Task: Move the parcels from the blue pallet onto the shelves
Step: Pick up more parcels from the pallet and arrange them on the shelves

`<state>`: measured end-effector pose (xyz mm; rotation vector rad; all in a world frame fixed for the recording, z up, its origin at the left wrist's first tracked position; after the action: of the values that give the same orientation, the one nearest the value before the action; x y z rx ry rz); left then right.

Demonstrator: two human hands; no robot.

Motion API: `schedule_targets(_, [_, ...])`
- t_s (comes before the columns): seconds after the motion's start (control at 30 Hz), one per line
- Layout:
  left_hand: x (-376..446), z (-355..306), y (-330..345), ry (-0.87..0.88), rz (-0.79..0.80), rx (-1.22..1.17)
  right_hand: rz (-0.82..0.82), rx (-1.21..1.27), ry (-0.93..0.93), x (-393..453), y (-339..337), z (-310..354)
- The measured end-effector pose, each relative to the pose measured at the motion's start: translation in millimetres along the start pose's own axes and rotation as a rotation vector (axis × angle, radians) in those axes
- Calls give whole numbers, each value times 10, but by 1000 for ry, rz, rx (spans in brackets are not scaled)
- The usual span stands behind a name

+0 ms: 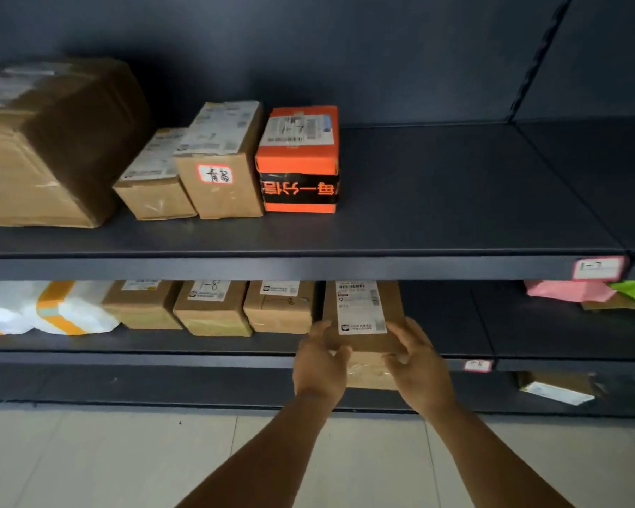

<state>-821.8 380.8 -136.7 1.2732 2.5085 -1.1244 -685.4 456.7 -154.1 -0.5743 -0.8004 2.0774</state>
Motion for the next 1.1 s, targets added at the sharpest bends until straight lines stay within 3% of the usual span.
schedule_targets(0.23, [571, 47, 326, 306, 27, 696, 125, -155, 6, 522, 288, -184])
schedule_targets(0.43, [870, -39, 299, 344, 27, 1085, 189, -211, 25, 874, 395, -215])
schedule_targets(0.73, [259, -15, 54, 391, 61, 982, 183, -312, 29, 90, 126, 117])
schedule_targets(1.1, [-1863, -209, -284, 620, 141, 850, 26, -389, 147, -2067, -554, 688])
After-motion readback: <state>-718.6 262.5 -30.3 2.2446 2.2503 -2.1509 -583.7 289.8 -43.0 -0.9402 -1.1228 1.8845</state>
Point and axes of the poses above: each hand's wrist, its own x-axis towards the middle knuckle, its own y-axis out of the palm, z = x × y, the point moved 3 cm from there along x, towards the middle knuckle, and after that the axes turned 7 degrees about -y, right-handed, at the moved point
